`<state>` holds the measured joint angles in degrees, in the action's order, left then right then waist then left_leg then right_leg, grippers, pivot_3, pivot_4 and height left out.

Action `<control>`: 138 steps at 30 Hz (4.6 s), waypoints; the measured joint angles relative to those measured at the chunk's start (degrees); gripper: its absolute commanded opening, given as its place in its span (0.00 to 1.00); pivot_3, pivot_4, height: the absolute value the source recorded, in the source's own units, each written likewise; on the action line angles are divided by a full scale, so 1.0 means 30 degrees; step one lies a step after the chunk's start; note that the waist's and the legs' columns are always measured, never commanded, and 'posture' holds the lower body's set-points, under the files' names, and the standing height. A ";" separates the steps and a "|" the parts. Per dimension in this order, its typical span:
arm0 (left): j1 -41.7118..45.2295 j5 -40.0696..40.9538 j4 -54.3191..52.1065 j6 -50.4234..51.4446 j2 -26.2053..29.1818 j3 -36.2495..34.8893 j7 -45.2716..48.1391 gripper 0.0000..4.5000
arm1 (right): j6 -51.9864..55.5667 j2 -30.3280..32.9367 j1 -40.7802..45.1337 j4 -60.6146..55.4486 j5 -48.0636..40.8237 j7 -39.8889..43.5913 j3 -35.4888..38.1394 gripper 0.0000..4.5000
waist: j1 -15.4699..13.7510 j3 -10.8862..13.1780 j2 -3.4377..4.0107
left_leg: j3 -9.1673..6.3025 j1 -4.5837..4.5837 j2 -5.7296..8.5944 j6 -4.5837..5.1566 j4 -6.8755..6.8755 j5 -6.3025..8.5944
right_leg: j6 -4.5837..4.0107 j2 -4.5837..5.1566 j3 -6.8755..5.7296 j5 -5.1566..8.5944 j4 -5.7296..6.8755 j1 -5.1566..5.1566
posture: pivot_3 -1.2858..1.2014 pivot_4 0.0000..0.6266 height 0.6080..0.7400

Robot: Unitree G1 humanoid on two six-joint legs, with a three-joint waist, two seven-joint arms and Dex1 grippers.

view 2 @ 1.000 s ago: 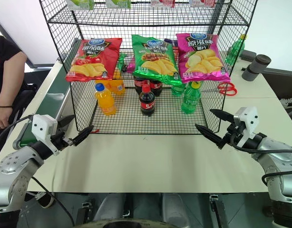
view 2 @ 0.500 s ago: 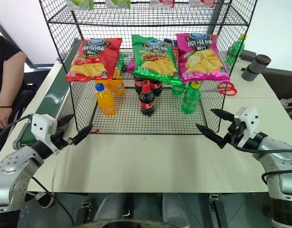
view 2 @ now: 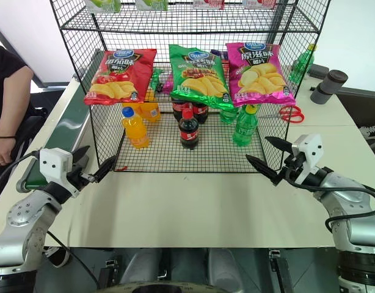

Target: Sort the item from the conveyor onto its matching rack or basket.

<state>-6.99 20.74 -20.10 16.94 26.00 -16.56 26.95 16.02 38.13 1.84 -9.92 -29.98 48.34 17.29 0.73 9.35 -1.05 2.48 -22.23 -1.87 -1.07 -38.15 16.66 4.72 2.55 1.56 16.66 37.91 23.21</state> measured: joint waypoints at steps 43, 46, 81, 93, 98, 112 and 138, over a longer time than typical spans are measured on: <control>-0.0207 -0.0903 0.0032 -0.0130 -0.1139 0.0912 -0.0638 1.00 | 0.0320 -0.1084 -0.0689 -0.0419 0.0579 -0.0625 -0.0960 0.98 | -0.0001 0.0000 0.0001 | -0.0002 -0.0002 0.0002 0.0000 0.0000 0.0000 | 0.0001 0.0000 -0.0004 0.0000 0.0002 0.0000 | 0.52 0.24 0.95; -0.0188 -0.0919 0.0032 -0.0140 -0.1133 0.0911 -0.0589 1.00 | 0.0304 -0.1087 -0.0689 -0.0419 0.0582 -0.0625 -0.0961 0.98 | -0.0003 0.0000 0.0001 | -0.0001 -0.0002 0.0002 0.0000 0.0000 0.0000 | 0.0000 0.0000 -0.0004 0.0000 0.0002 0.0000 | 0.52 0.24 0.95; -0.0747 0.0374 -0.1232 0.0364 -0.0881 -0.0767 -0.0763 1.00 | 0.0684 -0.1118 0.0310 -0.0429 0.0751 -0.1305 -0.1880 0.98 | 0.0008 0.0000 0.0000 | -0.0004 -0.0004 0.0001 0.0000 0.0000 0.0000 | -0.0001 0.0006 -0.0004 0.0000 0.0001 0.0002 | 0.52 0.24 0.95; -0.1194 0.1032 -0.1799 0.0939 -0.0892 -0.1707 -0.2070 1.00 | 0.0518 -0.1179 0.1005 0.0074 0.0944 -0.0910 -0.2304 0.98 | 0.0012 0.0000 -0.0001 | -0.0005 -0.0003 0.0003 0.0000 0.0000 0.0000 | -0.0002 0.0004 -0.0005 0.0001 0.0001 0.0002 | 0.52 0.24 0.95; -0.1096 0.0617 -0.1775 0.0866 -0.0975 -0.2073 -0.2880 1.00 | 0.0315 -0.1213 0.1507 0.0440 0.1179 -0.0924 -0.2492 0.98 | 0.0020 0.0002 -0.0002 | -0.0005 -0.0003 0.0003 0.0000 0.0000 0.0000 | -0.0001 0.0003 -0.0006 0.0000 0.0001 0.0003 | 0.52 0.24 0.95; -0.1091 0.0118 -0.1468 0.0451 -0.1564 -0.3368 -0.4550 1.00 | -0.0030 -0.1418 0.1647 0.0484 0.1706 -0.1087 -0.2567 0.98 | 0.0010 0.0002 -0.0003 | -0.0006 -0.0005 0.0002 0.0000 0.0000 0.0000 | -0.0001 0.0006 -0.0007 0.0001 -0.0001 0.0003 | 0.52 0.24 0.95; 0.0481 0.0333 0.1528 -0.0867 -0.1680 -0.4490 -0.4584 1.00 | 0.0923 -0.2199 0.1214 -0.1733 0.3038 -0.2311 -0.4731 0.98 | 0.0013 0.0000 -0.0013 | -0.0010 -0.0009 0.0001 -0.0001 0.0000 0.0000 | -0.0001 0.0016 -0.0017 0.0000 -0.0002 0.0005 | 0.52 0.24 0.95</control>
<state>-5.54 21.74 -15.52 14.34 20.96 -30.03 13.20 18.78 31.53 5.48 -15.12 -20.86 41.41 3.10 0.77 9.35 -1.08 2.45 -22.25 -1.87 -1.07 -38.15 16.66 4.71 2.59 1.50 16.66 37.90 23.23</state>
